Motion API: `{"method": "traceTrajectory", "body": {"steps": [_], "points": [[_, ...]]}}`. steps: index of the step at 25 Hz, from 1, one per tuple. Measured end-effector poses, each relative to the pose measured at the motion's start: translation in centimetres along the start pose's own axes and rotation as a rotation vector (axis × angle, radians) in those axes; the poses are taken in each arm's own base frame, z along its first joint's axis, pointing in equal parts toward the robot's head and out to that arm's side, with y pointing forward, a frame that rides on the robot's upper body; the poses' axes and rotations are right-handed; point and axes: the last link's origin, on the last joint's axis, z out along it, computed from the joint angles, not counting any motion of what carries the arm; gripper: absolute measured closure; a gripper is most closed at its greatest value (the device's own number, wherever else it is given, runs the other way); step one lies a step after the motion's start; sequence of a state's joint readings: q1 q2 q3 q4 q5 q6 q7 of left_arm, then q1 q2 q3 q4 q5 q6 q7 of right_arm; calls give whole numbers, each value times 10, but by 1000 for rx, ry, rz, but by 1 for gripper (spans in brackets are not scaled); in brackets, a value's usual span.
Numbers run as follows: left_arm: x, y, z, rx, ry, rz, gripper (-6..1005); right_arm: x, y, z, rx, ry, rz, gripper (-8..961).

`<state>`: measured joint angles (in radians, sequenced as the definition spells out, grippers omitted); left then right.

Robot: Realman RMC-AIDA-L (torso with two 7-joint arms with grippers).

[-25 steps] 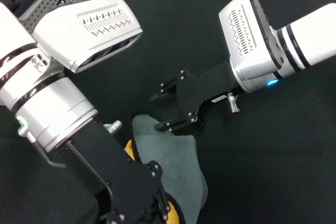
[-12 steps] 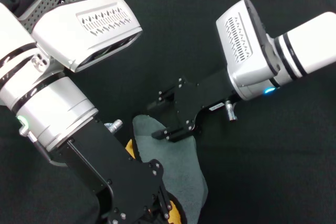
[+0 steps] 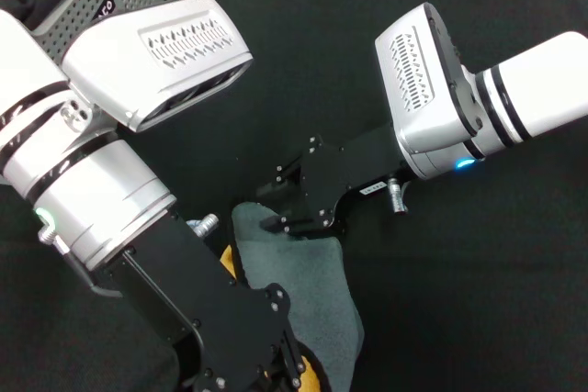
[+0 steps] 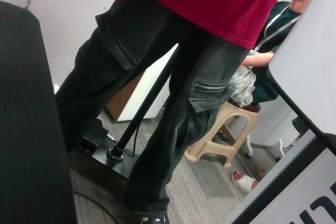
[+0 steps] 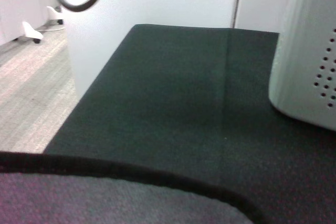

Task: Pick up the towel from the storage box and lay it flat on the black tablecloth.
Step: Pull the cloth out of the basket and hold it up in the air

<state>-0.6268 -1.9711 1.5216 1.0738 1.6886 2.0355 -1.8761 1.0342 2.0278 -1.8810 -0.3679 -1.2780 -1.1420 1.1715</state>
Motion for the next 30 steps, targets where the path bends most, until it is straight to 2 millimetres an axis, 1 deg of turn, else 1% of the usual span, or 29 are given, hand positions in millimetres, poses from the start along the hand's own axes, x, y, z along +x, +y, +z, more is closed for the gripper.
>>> {"method": "traceTrajectory", "body": {"steps": [4, 10, 13, 15, 17, 19, 21, 23, 26, 30], "points": [[-1, 0, 0, 1, 5, -4, 985, 1, -1, 0, 8, 6, -2, 519], [-2, 1, 0, 4, 9, -6, 985, 5, 2, 0, 11, 3, 7, 737], [-3, 0, -1, 9, 14, -3, 985, 7, 4, -1, 19, -11, 13, 952], [-3, 0, -4, 26, 35, -3, 985, 6, 3, -4, 47, -43, 25, 953], [-4, 1, -11, 65, 84, -2, 985, 4, -3, -12, 102, -96, 44, 954], [-5, 3, -21, 120, 145, 4, 985, 2, -9, -24, 165, -159, 70, 953], [-4, 3, -30, 165, 199, 23, 985, 7, -11, -42, 227, -230, 110, 948], [1, 2, -40, 212, 260, 54, 985, 20, -4, -63, 286, -305, 165, 943], [11, 1, -56, 291, 367, 94, 984, 41, 13, -86, 341, -380, 232, 937], [16, 5, -77, 379, 518, 142, 984, 57, 33, -96, 351, -428, 304, 927]]}}
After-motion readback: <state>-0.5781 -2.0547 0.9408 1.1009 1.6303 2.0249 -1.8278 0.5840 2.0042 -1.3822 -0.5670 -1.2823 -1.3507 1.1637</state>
